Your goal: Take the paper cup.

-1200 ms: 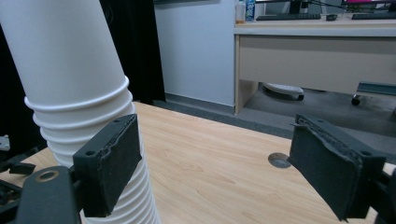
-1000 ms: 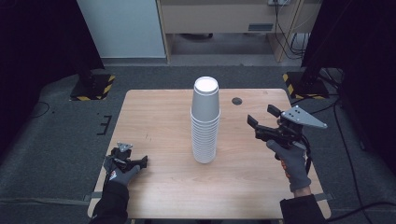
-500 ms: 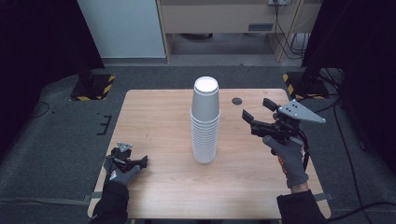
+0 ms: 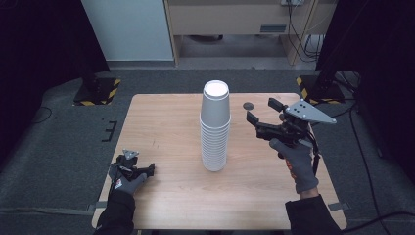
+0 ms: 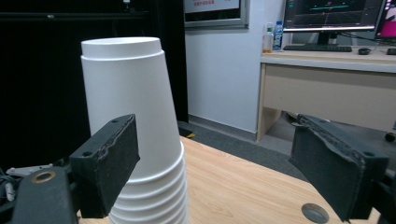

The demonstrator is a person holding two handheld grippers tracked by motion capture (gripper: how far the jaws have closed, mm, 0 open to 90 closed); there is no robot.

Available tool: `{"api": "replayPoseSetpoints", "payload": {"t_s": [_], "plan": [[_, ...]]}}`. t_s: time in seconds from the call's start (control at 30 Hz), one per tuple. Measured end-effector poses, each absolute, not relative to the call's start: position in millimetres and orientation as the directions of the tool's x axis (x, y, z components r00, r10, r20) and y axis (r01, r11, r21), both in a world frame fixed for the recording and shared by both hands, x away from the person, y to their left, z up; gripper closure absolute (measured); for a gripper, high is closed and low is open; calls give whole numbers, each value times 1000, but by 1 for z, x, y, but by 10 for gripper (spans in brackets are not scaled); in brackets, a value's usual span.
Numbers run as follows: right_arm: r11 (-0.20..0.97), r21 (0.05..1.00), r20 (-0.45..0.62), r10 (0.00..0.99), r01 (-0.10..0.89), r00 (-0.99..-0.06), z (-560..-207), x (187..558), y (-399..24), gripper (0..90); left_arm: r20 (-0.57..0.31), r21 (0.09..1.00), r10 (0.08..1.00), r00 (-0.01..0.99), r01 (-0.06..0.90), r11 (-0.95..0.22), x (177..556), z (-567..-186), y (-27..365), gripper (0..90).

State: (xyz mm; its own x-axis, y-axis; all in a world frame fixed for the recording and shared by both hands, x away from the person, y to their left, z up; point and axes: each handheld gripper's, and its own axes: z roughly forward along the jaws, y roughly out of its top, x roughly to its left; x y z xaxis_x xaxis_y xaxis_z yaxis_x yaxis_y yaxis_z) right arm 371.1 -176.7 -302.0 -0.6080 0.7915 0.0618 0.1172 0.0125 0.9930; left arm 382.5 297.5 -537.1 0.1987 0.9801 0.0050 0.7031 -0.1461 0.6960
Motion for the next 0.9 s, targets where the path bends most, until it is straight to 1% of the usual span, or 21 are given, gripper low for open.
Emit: {"api": "replayPoseSetpoints", "payload": {"t_s": [0.9], "plan": [[20, 993, 66, 735, 119, -675, -295, 381, -132, 138, 5, 696, 980, 199, 703, -146, 383, -537, 297, 0]]}}
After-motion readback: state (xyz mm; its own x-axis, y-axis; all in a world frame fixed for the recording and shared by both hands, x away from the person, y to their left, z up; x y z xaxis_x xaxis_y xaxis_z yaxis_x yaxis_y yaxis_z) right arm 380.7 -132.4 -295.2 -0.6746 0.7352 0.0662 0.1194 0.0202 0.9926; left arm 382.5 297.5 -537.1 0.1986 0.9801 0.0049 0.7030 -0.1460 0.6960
